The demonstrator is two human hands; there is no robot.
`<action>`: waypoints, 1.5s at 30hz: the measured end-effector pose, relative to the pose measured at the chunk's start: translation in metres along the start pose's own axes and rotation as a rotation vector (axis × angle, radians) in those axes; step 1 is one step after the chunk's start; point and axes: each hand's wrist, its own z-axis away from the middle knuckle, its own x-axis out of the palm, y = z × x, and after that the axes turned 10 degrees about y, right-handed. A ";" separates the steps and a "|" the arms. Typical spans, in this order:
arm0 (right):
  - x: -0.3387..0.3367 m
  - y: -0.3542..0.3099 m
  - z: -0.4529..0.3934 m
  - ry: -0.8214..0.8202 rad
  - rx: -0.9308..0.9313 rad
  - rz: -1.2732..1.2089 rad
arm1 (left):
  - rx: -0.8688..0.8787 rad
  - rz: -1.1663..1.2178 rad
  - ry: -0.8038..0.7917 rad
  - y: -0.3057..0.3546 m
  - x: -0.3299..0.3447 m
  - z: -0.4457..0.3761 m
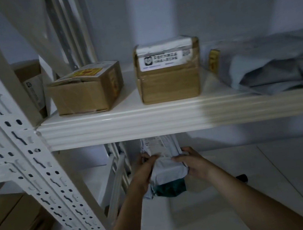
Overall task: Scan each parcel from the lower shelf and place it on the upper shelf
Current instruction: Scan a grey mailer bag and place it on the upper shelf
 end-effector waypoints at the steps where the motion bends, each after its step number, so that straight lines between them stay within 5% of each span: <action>1: -0.010 0.001 0.007 0.013 0.014 0.005 | -0.010 0.022 0.009 -0.007 0.008 0.003; 6: -0.062 -0.004 0.031 0.219 0.059 0.112 | -0.147 0.198 -0.113 -0.051 0.044 0.021; 10: -0.117 0.012 0.023 0.704 0.092 0.626 | -0.102 0.184 -0.025 -0.078 0.066 0.033; 14: -0.164 0.051 0.022 0.826 0.417 0.829 | 0.011 0.039 0.009 -0.095 0.079 0.037; 17: -0.202 0.099 -0.006 0.665 0.624 0.959 | 0.016 0.007 0.007 -0.110 0.083 0.035; 20: -0.215 0.129 -0.032 0.375 0.640 1.113 | 0.011 0.024 -0.007 -0.120 0.085 0.038; 28: -0.182 0.107 0.025 0.553 0.434 1.027 | -0.008 0.088 0.013 -0.125 0.084 0.055; 35: -0.180 0.067 0.042 0.605 0.241 0.548 | 0.016 0.079 -0.019 -0.127 0.088 0.052; 40: -0.164 0.017 0.067 0.530 0.105 0.246 | 0.062 0.020 -0.088 -0.129 0.099 0.052; 45: -0.136 -0.020 0.095 0.432 0.045 0.201 | 0.011 0.026 -0.119 -0.130 0.111 0.051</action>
